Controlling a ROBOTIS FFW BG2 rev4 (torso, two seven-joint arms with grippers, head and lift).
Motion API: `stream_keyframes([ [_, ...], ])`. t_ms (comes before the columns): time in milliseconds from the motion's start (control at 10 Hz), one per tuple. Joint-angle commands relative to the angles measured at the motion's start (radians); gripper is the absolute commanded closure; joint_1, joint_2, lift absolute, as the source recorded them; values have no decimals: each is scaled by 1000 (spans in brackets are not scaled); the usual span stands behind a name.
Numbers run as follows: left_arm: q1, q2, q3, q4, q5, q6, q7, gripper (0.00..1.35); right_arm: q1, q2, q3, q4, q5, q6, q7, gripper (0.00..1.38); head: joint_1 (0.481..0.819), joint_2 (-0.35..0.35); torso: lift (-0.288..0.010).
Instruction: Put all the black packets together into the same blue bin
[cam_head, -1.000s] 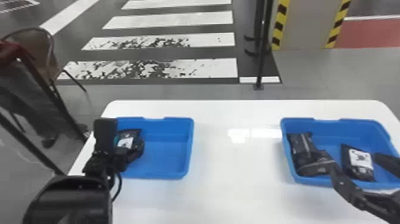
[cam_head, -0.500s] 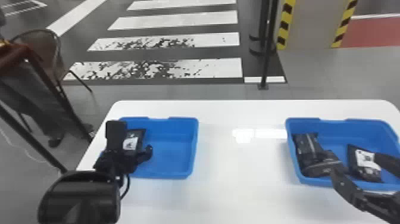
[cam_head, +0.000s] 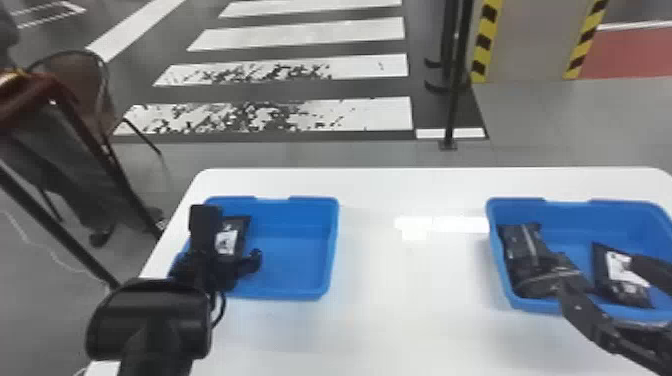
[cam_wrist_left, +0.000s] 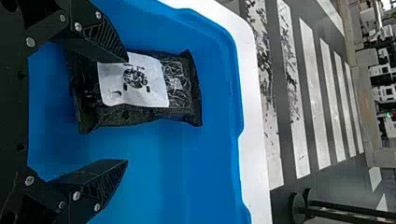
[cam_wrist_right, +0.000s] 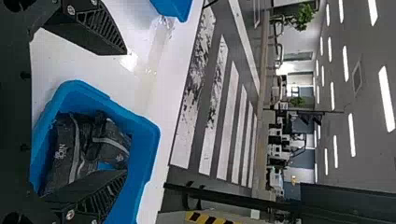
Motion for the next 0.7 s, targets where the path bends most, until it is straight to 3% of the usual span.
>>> stream_keyframes([
  [0, -22, 7, 4, 27, 1, -4, 0, 288, -2, 0, 3, 3, -3, -7, 1, 122, 695, 165, -110],
  [600, -61, 13, 14, 91, -25, 21, 9, 289, -10, -2, 11, 21, -11, -24, 9, 128, 695, 192, -110],
])
